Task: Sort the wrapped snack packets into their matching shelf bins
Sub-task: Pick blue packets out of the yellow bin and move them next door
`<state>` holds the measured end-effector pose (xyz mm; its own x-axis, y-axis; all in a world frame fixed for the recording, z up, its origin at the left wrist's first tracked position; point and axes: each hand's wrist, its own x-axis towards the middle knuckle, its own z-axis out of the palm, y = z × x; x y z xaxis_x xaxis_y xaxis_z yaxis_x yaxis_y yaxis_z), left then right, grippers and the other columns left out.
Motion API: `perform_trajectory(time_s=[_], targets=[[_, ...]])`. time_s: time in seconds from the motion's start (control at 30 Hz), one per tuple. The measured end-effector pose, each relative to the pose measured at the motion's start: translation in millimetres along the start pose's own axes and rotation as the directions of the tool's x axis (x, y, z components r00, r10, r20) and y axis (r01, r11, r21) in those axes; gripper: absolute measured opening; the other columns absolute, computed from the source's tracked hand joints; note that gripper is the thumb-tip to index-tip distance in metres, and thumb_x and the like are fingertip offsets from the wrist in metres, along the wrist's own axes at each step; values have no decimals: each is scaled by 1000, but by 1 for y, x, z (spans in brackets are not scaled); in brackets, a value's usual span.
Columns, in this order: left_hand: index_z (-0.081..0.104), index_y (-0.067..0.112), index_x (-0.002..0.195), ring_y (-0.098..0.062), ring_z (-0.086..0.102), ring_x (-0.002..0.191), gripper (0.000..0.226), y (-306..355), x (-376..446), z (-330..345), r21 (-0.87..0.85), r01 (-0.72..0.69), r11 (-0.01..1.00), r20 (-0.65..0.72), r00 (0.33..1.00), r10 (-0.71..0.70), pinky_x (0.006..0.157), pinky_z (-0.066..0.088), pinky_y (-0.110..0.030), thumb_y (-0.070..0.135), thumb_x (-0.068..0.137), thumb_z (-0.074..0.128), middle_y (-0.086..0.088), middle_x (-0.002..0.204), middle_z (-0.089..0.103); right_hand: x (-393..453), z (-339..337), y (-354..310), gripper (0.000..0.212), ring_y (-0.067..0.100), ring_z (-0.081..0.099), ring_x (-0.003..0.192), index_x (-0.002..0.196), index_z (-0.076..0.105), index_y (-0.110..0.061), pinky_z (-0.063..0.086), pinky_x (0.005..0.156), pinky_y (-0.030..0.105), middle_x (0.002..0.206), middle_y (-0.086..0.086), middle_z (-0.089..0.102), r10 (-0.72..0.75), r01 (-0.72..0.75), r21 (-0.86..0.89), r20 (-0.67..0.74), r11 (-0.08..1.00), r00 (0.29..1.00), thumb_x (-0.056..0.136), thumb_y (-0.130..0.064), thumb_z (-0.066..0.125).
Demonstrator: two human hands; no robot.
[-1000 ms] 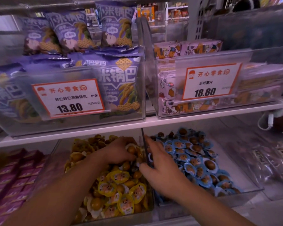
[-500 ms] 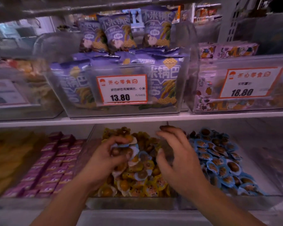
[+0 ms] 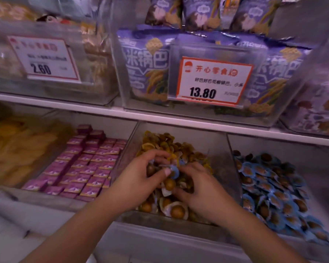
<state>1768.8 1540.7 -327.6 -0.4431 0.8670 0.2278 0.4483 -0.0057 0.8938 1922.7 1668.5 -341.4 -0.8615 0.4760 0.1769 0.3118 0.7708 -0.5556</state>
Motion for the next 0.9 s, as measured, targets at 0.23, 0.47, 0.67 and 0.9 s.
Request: perform_trajectory(time_s=[0.23,0.47,0.67,0.9], targets=[[67,18,109,-16,70,97,20,8,2,0,-218,156,963,-63,983,-173,69,62,-40,8,100,51,-3,110,70,7,3,-8,27,4,57,93,107,71,-37,49,85,30,96,-10,57,14,-1,132,-103,991,995,82,-47,67],[65,9,110,-21,72,96,19,20,3,-5,-336,139,932,-34,987,-159,80,61,-42,6,100,49,-10,110,71,6,-3,-17,10,-7,63,76,93,70,-35,43,61,8,80,-20,69,93,-20,338,-201,941,975,90,-43,66],[64,23,107,-24,72,74,24,27,4,-33,-151,-38,988,-162,987,13,54,55,-32,7,102,47,-6,94,73,-2,-17,-22,10,-6,61,85,96,67,-36,46,67,6,86,-21,65,18,40,202,-278,979,961,86,-38,69],[68,19,95,-18,52,44,19,23,9,-35,-79,2,997,-319,947,-28,44,41,-29,18,91,49,-4,55,60,-6,18,-46,51,12,56,103,132,48,-35,48,83,28,118,-10,55,-182,188,-102,68,977,981,86,-56,52]])
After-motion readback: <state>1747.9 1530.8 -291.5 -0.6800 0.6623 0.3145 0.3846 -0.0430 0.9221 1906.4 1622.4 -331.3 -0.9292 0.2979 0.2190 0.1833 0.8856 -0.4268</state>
